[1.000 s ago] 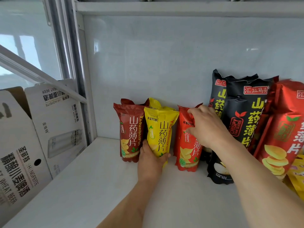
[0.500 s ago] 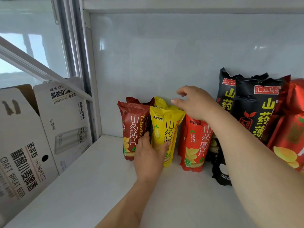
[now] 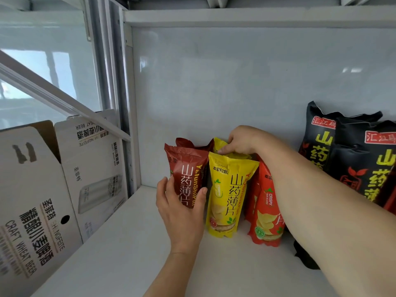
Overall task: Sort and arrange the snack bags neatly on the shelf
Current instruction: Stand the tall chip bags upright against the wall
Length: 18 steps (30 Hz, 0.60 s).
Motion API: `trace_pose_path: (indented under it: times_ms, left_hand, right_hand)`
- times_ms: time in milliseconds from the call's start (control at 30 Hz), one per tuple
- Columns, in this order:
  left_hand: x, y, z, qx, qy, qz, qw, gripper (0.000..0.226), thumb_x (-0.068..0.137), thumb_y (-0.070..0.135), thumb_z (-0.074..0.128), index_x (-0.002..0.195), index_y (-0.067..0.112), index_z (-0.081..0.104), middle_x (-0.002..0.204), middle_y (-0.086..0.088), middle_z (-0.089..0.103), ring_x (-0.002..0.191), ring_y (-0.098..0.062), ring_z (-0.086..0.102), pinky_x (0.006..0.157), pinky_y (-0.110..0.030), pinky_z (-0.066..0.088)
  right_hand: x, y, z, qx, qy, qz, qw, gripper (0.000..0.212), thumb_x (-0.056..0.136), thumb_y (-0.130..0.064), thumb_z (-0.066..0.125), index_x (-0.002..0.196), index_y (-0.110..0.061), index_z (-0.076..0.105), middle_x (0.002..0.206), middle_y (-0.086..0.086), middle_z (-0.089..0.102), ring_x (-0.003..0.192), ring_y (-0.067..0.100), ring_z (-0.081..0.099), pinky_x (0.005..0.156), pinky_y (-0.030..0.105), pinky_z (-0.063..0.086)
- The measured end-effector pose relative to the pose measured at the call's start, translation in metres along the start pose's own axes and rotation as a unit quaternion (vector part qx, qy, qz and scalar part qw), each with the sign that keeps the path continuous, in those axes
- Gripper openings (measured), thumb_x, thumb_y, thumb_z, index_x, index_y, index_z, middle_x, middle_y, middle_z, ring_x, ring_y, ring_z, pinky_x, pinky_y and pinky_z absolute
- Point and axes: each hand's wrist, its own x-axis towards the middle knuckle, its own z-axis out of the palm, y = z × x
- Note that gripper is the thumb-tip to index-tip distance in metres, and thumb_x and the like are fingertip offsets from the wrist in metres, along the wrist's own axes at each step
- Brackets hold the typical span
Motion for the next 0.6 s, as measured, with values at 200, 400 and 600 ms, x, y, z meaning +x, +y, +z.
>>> trace_pose_path:
  times_ms: [200, 400, 600]
  left_hand:
    - [0.004, 0.002, 0.002, 0.010, -0.034, -0.026, 0.999, 0.104, 0.071, 0.069, 0.062, 0.154, 0.014, 0.032, 0.156, -0.005, 0.030, 0.145, -0.022, 0.028, 0.119, -0.049, 0.033]
    - [0.005, 0.001, 0.003, 0.017, -0.033, -0.024, 0.999, 0.101, 0.074, 0.057, 0.074, 0.154, 0.015, 0.029, 0.155, -0.005, 0.032, 0.144, -0.021, 0.028, 0.118, -0.045, 0.032]
    - [0.009, -0.004, 0.003, 0.024, -0.027, -0.038, 0.999, 0.102, 0.077, 0.045, 0.082, 0.155, 0.014, 0.025, 0.157, -0.008, 0.030, 0.147, -0.024, 0.027, 0.119, -0.049, 0.030]
  right_hand:
    - [0.002, 0.000, 0.001, -0.030, -0.026, -0.016, 0.999, 0.036, 0.088, -0.045, 0.069, 0.103, -0.013, 0.070, 0.091, 0.003, 0.062, 0.090, 0.024, 0.058, 0.070, 0.029, 0.040]
    - [0.000, 0.009, -0.002, -0.021, -0.043, -0.047, 0.998, 0.033, 0.088, -0.032, 0.072, 0.118, -0.018, 0.069, 0.117, 0.004, 0.066, 0.106, 0.024, 0.061, 0.093, 0.038, 0.052]
    - [-0.006, 0.011, -0.005, -0.013, -0.061, -0.057, 0.996, 0.036, 0.089, -0.032, 0.071, 0.123, -0.022, 0.066, 0.123, 0.001, 0.064, 0.110, 0.023, 0.060, 0.098, 0.040, 0.050]
